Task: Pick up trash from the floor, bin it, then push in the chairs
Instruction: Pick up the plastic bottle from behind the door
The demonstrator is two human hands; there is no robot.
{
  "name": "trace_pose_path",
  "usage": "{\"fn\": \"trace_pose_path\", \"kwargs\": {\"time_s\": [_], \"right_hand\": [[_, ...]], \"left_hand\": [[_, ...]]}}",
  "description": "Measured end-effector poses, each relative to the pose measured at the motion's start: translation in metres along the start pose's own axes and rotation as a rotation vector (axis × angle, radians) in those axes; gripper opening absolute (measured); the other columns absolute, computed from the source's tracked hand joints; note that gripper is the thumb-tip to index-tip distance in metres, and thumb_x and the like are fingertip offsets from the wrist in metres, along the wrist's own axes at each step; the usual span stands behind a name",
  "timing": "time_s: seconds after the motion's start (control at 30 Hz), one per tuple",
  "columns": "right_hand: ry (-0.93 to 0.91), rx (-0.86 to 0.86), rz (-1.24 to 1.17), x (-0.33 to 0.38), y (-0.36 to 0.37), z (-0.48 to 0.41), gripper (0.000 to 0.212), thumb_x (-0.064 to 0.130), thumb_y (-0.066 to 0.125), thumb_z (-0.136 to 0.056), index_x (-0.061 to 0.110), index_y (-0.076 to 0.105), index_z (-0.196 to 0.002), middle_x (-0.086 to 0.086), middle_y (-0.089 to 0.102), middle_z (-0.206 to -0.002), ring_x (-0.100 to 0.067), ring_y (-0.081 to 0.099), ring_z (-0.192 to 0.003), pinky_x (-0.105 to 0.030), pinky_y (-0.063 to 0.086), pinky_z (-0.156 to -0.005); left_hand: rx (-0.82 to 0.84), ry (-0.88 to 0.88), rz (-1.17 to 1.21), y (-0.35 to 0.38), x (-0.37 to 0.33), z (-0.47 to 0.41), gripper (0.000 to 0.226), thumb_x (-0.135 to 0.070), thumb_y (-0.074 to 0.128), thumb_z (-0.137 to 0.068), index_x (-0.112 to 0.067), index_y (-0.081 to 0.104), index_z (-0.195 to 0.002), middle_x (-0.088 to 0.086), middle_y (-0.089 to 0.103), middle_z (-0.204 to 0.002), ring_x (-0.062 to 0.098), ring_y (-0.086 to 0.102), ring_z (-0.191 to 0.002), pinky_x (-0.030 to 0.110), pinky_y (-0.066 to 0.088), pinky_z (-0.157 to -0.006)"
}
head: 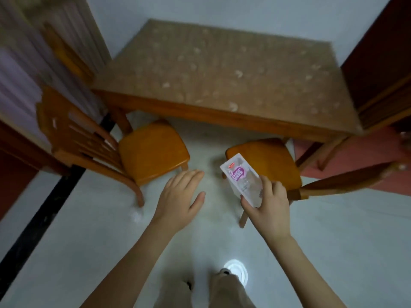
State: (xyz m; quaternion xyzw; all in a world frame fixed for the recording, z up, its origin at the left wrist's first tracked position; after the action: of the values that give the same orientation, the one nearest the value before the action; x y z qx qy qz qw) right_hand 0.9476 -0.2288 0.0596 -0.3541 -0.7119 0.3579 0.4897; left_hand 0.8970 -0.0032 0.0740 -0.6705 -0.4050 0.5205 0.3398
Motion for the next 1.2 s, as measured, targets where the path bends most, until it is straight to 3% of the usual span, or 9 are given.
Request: {"fn": "trace_pose_path", "kwargs": {"time_s": [0.13, 0.33, 0.5, 0.7, 0.83, 1.03, 1.2], "right_hand": [[0.088, -0.069, 0.009, 0.007, -0.027, 0.053, 0.066, 0.042, 0.077, -0.072, 0.012, 0.052, -0.125, -0.008, 0.053, -0.098, -0.023, 0.050, -0.086, -0.034, 0.048, -0.065], [0.352, -0.142, 0.010, 0.004, -0.039, 0.167, 0.064, 0.042, 0.069, -0.069, 0.014, 0.053, -0.124, -0.003, 0.052, -0.092, -0.024, 0.050, -0.083, -0.035, 0.048, -0.063], [0.565, -0.274, 0.045, -0.021, -0.081, 0.235, 0.064, 0.035, 0.075, -0.069, 0.012, 0.053, -0.125, -0.004, 0.052, -0.095, -0.026, 0.050, -0.088, -0.035, 0.048, -0.069], [0.819, -0.419, 0.074, -0.078, -0.138, 0.316, 0.067, 0.034, 0.077, -0.071, 0.015, 0.051, -0.130, -0.001, 0.050, -0.102, -0.022, 0.048, -0.099, -0.031, 0.045, -0.074], [0.970, -0.484, 0.091, -0.134, -0.175, 0.379, 0.068, 0.035, 0.076, -0.072, 0.015, 0.051, -0.131, 0.001, 0.049, -0.101, -0.020, 0.047, -0.098, -0.032, 0.046, -0.075], [1.122, -0.541, 0.075, -0.228, -0.239, 0.464, 0.067, 0.038, 0.077, -0.072, 0.016, 0.052, -0.130, 0.002, 0.048, -0.100, -0.018, 0.047, -0.096, -0.029, 0.045, -0.074], [1.146, -0.562, 0.024, -0.295, -0.294, 0.489, 0.068, 0.046, 0.076, -0.073, 0.021, 0.051, -0.131, 0.008, 0.045, -0.100, -0.012, 0.045, -0.096, -0.025, 0.040, -0.074]], "left_hand": [[0.064, 0.117, 0.024, -0.008, -0.014, 0.026, 0.052, -0.043, 0.037, -0.093, -0.013, 0.055, -0.132, 0.003, 0.058, -0.132, 0.021, 0.051, -0.125, 0.040, 0.043, -0.103], [0.241, 0.218, 0.063, 0.020, -0.034, 0.074, 0.062, -0.054, 0.028, -0.090, -0.017, 0.057, -0.131, 0.000, 0.058, -0.133, 0.019, 0.053, -0.124, 0.028, 0.034, -0.100], [0.351, 0.452, 0.123, 0.041, -0.095, 0.084, 0.058, -0.049, 0.033, -0.091, -0.015, 0.056, -0.131, 0.000, 0.059, -0.132, 0.019, 0.053, -0.124, 0.026, 0.035, -0.100], [0.385, 0.715, 0.206, 0.074, -0.203, 0.078, 0.049, -0.041, 0.044, -0.091, -0.013, 0.058, -0.129, 0.001, 0.059, -0.130, 0.015, 0.046, -0.124, 0.024, 0.032, -0.103], [0.486, 0.854, 0.210, 0.129, -0.291, 0.099, 0.049, -0.042, 0.043, -0.092, -0.013, 0.055, -0.131, 0.001, 0.057, -0.133, 0.018, 0.049, -0.126, 0.032, 0.037, -0.105], [0.579, 0.969, 0.230, 0.207, -0.435, 0.151, 0.050, -0.042, 0.043, -0.091, -0.014, 0.057, -0.130, 0.001, 0.058, -0.132, 0.020, 0.052, -0.123, 0.035, 0.039, -0.105], [0.582, 1.045, 0.208, 0.239, -0.534, 0.167, 0.049, -0.041, 0.042, -0.092, -0.015, 0.056, -0.131, 0.002, 0.058, -0.133, 0.022, 0.051, -0.125, 0.032, 0.024, -0.112]]}}
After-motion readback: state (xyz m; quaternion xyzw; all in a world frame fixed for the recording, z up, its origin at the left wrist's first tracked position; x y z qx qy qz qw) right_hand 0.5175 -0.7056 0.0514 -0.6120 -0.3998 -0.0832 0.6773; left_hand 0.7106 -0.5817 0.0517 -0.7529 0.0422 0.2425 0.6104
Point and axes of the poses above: each hand's wrist, its own z-axis away from the middle knuckle, its own y-axis out of the palm, x = y × z, the point moved 6 cm from there along -z, towards the middle knuckle
